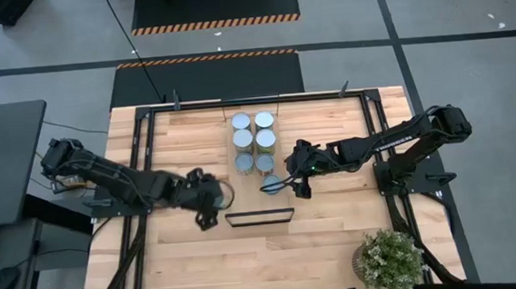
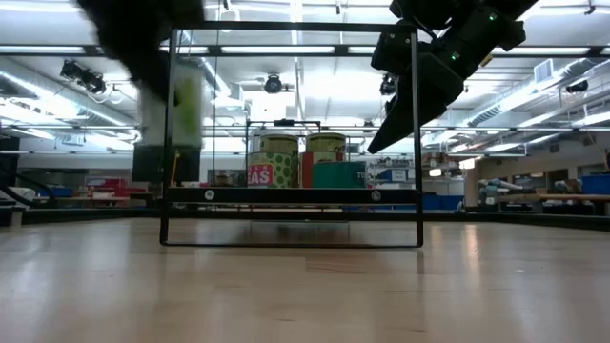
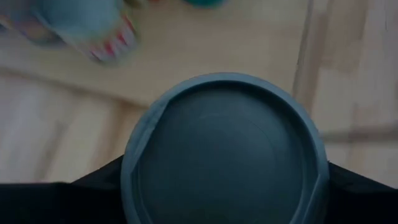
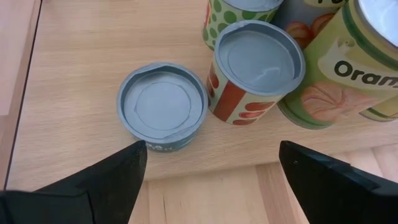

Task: Pick and place cans onto a shelf
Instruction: Put the canned mixed vegetables onto the shelf

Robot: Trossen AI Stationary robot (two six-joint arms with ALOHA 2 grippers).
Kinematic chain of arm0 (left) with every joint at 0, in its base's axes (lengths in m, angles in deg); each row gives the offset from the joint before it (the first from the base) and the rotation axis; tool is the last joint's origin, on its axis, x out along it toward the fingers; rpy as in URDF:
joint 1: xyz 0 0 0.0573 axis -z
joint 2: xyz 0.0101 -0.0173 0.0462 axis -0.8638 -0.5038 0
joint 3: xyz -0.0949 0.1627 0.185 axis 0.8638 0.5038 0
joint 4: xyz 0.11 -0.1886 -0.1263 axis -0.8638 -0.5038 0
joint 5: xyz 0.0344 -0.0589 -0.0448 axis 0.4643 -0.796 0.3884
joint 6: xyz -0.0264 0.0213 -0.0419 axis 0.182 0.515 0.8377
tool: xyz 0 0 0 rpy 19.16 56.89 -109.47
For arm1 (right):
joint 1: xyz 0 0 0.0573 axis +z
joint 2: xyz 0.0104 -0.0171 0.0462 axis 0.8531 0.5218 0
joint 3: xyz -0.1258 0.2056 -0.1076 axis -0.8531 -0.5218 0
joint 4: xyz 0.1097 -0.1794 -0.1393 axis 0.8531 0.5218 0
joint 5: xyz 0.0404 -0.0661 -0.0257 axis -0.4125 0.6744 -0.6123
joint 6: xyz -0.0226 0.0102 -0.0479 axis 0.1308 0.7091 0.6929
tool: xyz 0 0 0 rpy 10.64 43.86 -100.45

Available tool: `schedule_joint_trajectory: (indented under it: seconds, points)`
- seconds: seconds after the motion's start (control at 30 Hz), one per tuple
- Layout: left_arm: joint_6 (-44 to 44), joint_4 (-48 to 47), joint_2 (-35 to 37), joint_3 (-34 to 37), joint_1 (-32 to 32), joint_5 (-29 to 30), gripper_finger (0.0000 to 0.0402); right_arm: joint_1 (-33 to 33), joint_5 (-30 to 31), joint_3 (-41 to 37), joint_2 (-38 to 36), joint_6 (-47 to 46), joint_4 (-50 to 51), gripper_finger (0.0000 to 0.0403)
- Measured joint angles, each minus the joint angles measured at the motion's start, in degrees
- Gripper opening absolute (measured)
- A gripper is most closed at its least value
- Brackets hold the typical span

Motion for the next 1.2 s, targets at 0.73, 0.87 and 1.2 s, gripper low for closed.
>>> schedule_joint_trajectory:
  seconds: [0.73,0.87,1.2]
  points:
    - [-30.39,14.51,-11.37,-2.75,-12.61,-18.89,0.0284,0.0,0.0,-0.02,0.0,1.38,-0.51,0.0373]
    - [-31.81,16.56,-11.45,-2.69,-12.59,-18.65,0.0285,0.0,0.0,-0.02,0.0,1.49,-0.48,0.0373]
    - [-31.55,16.76,-11.38,-2.62,-12.57,-18.41,0.029,0.01,0.0,-0.02,0.0,1.53,-0.68,0.0373]
